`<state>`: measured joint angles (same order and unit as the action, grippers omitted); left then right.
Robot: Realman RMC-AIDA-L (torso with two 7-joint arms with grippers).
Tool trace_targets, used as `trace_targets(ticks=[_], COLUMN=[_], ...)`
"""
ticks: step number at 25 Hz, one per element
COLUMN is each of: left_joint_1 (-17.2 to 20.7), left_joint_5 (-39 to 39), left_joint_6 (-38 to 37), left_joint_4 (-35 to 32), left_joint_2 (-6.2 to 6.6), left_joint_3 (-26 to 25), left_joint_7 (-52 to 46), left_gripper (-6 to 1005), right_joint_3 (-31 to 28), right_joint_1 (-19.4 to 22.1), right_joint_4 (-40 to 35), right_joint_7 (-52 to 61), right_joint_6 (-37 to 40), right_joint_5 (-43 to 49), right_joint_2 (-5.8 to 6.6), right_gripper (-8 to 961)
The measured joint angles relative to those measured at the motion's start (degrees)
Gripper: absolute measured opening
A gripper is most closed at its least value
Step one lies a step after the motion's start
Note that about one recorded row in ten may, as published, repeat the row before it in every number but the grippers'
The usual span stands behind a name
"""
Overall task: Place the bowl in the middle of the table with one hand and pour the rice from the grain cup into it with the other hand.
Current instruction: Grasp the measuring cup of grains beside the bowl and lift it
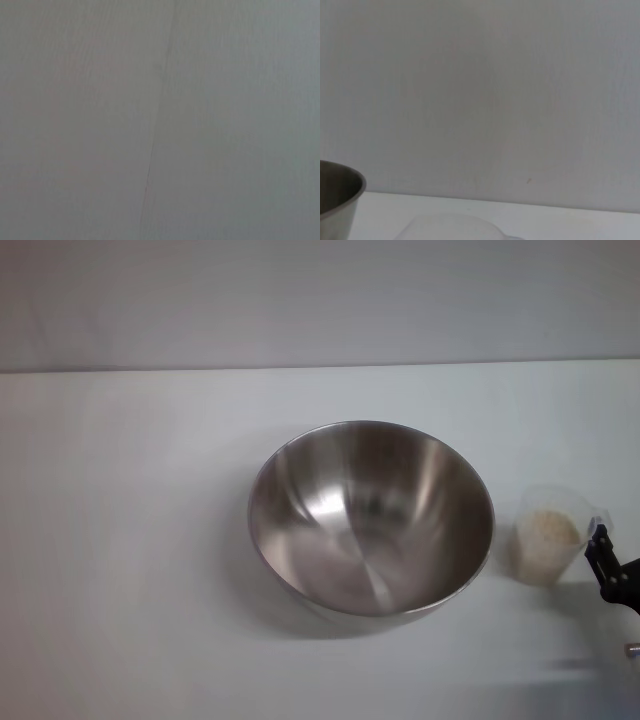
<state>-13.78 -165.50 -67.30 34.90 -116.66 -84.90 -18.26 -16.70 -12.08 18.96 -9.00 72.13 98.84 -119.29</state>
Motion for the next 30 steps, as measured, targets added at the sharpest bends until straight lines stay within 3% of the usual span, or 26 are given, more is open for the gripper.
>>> trace_targets(ticks=[11,14,30], left_joint_1=[-0.09,-0.16,-0.39], left_joint_5=[0.0,0.0,0.0], left_joint_6=[0.07,0.07,-0.08], left_joint_4=[-0.05,-0.09,-0.27], left_joint_2=[-0.06,-0.05,-0.05], left_joint_3=[-0.09,-0.09,-0.18], left_joint_7=[0.05,0.06,0.06], left_gripper=[763,763,763], right_joint_3=[0.03,0.13,0.53], right_joint_1=[-1.2,-1.42,-2.08], right_joint_4=[-0.6,-0.66,-0.77], right_joint_7=[0.68,0.67,0.65], right_joint_6=[-1.47,-1.76,-2.3], right_joint_5=[-0.06,-0.04,0.01], right_joint_2=[-0.08,-0.08,-0.07], right_gripper=[582,343,234])
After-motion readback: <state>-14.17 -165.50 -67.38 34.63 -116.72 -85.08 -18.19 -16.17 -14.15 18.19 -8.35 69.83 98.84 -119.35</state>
